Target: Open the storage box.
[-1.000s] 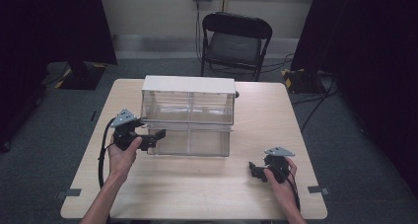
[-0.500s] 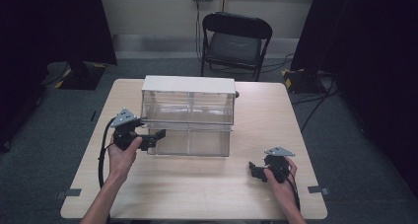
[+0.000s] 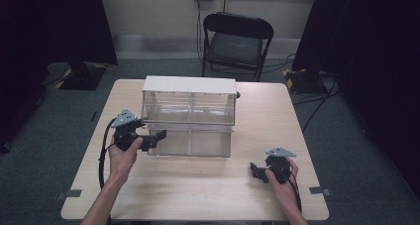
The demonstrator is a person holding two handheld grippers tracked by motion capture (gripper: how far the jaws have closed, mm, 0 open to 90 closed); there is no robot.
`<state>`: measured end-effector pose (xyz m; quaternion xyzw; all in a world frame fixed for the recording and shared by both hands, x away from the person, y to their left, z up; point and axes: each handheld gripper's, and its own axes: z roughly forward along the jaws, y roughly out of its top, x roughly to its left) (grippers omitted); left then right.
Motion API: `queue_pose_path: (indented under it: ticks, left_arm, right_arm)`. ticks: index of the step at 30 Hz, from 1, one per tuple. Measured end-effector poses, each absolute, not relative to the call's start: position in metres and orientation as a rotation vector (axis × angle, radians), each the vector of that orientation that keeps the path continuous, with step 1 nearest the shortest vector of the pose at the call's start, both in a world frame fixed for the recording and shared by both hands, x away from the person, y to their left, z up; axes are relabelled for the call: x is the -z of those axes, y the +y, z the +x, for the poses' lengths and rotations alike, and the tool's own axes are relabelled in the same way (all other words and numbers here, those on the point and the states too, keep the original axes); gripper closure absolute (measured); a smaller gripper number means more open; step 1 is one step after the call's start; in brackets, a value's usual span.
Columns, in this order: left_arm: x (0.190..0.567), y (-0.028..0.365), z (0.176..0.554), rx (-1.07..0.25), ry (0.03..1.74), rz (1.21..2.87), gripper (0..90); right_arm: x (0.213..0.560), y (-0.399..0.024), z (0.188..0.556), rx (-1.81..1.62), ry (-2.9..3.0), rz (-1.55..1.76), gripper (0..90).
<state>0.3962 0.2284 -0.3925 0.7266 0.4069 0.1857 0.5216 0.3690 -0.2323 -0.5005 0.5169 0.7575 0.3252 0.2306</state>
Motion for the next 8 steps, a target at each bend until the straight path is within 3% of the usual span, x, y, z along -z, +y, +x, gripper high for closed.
queue_pose_path:
  ticks: [8]
  left_arm:
    - [0.3925, 0.2284, 0.3963, -0.443, 0.974, 1.741, 7.2]
  right_arm:
    - [0.5004, -0.2323, 0.369, -0.894, 2.083, 1.423, 10.4]
